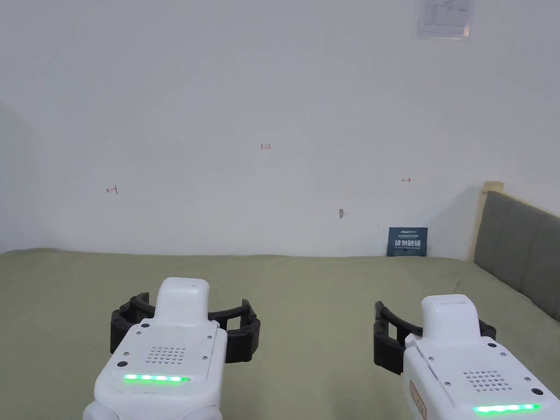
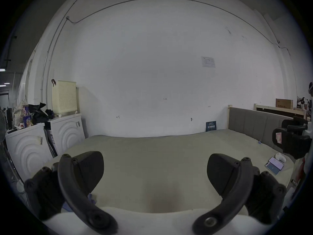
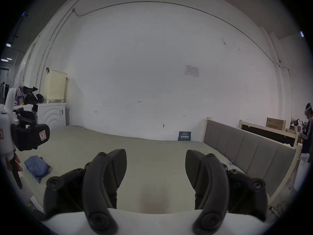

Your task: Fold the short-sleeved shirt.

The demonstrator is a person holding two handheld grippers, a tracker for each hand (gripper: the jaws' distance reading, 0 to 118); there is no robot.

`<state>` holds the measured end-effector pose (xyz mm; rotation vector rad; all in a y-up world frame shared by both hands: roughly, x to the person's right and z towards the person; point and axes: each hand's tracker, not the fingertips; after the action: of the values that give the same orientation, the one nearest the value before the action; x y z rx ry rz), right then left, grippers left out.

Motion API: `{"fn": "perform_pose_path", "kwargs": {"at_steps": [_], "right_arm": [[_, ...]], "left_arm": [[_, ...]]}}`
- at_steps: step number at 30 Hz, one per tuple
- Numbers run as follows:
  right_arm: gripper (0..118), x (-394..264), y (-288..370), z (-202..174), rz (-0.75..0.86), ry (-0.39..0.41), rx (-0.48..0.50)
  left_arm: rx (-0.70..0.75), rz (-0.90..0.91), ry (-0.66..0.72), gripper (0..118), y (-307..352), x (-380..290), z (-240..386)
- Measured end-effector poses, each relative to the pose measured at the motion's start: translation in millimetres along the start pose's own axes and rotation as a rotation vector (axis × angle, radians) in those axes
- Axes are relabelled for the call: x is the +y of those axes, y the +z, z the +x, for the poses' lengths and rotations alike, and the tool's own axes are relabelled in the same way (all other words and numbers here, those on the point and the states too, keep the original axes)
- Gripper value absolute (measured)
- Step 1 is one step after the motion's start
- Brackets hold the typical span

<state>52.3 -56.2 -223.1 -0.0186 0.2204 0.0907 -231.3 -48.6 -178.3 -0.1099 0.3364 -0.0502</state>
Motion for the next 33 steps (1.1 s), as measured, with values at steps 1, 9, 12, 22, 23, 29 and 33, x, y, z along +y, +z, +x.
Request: {"fn": "perform_pose_path", "kwargs": {"at_steps": [1,9,12,22,23,29,33], "right_arm": [[76,0,1,0,0.003,0.0,0.001],[76,4,1,1,0.012,0.002,-0.002],[76,2,2,4,0.013,-0.001,-0.001],[76,2,-1,-2,0.0,0.001,0.018],[76,2,-1,-2,0.0,0.004,0.017],[77,5,-1,-3,-0.004,0.006,0.02],[76,6,-2,-3,-0.003,-0.004,0.022]], "left_arm": [[0.004,-0.001,-0.001,118,0,0,0],[0.03,-0.024,-0.007,118,-2,-1,-1],[-0.011,-0.049,0.015,118,-7,1,-5],[-0.047,-0.014,0.027,118,-4,0,-1],[-0.009,0.011,0.037,118,-2,0,-1],[-0.082,-0.105,0.037,118,-9,13,-7],[0.03,-0.097,-0.086,118,-7,15,3]]}}
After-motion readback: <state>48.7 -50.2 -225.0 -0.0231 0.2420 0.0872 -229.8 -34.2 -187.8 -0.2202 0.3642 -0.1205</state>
